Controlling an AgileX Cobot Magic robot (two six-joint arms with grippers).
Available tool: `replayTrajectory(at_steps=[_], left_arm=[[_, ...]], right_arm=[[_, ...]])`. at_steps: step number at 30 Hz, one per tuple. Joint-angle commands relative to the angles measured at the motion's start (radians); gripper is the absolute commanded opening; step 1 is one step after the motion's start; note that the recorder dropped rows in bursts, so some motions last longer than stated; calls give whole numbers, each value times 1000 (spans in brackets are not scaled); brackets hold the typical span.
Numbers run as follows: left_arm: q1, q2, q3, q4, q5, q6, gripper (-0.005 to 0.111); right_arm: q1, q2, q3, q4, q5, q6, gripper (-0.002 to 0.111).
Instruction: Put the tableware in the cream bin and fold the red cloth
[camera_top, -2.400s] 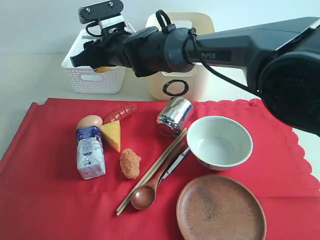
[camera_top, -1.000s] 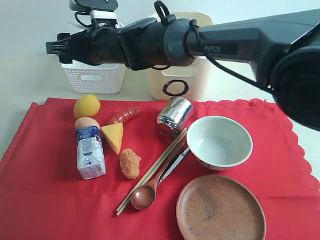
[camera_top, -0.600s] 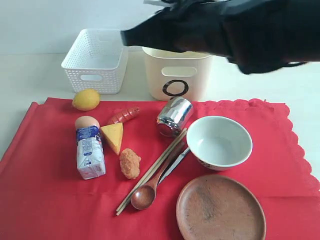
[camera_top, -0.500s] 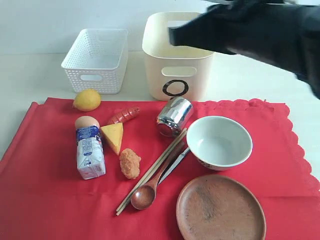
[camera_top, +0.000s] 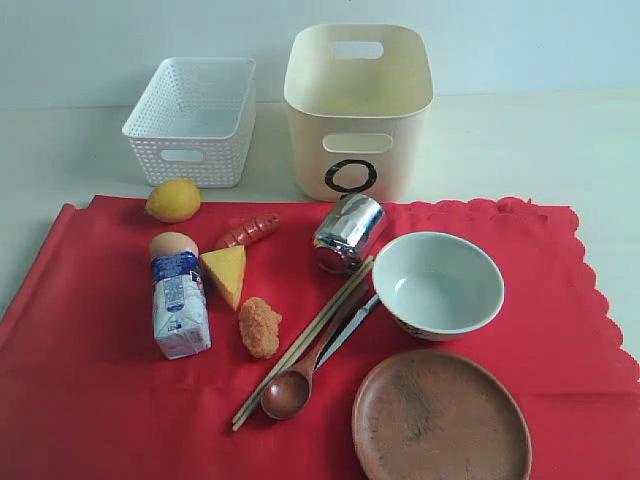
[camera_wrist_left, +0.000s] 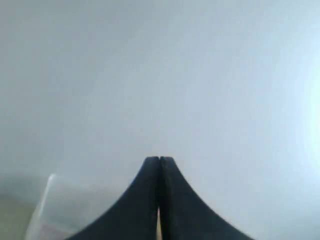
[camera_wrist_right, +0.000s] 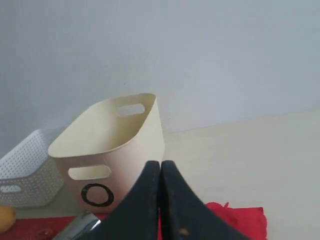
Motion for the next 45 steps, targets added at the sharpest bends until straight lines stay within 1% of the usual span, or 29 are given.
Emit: replayTrajectory(at_steps=[1, 3, 5, 7, 10, 12, 14, 16, 18, 20, 22, 24, 26, 28, 32, 36, 39, 45], left_arm=[[0, -4, -15, 13, -240, 3, 1], [0, 39, -89, 13, -182, 65, 1], [0, 127, -163, 13, -62, 110, 1], [0, 262, -233, 17, 40, 127, 1], [0, 492, -297, 42, 111, 129, 1], [0, 629, -323, 55, 129, 127, 1], [-1, 774, -355, 67, 156, 127, 4], [-4, 903, -392, 68, 171, 127, 14], [-4, 1041, -429, 68, 169, 127, 28], [-4, 1174, -479, 79, 147, 127, 47], [-4, 1287, -527, 111, 118, 127, 63], [-4, 1391, -585, 165, 116, 127, 77], [-8, 1490, -643, 204, 114, 127, 87], [-18, 1571, -697, 262, 111, 127, 94], [-25, 1695, -794, 387, 111, 127, 99], [-23, 1800, -897, 393, 124, 123, 100], [-23, 1885, -962, 439, 136, 123, 100], [-23, 1982, -1070, 442, 228, 123, 100]], right_arm=[[-3, -193, 122, -37, -79, 45, 0], [-3, -264, 135, -11, -85, 87, 0], [-3, -313, 135, 5, -85, 91, 0], [-3, -350, 135, 5, -86, 91, 0], [-3, -378, 135, 5, -86, 91, 0], [-3, -383, 135, 5, -86, 91, 0], [-3, -383, 135, 5, -86, 91, 0], [-3, -383, 135, 5, -86, 91, 0], [-3, -383, 135, 5, -86, 91, 0], [-3, -383, 135, 5, -86, 91, 0], [-3, -383, 135, 5, -86, 91, 0], [-3, -383, 135, 5, -86, 91, 0], [-3, -383, 135, 5, -86, 91, 0], [-3, -383, 135, 5, -86, 91, 0], [-3, -383, 135, 5, -86, 91, 0], [-3, -383, 135, 5, -86, 91, 0], [-3, -383, 135, 5, -86, 91, 0], [-3, -383, 135, 5, -86, 91, 0]])
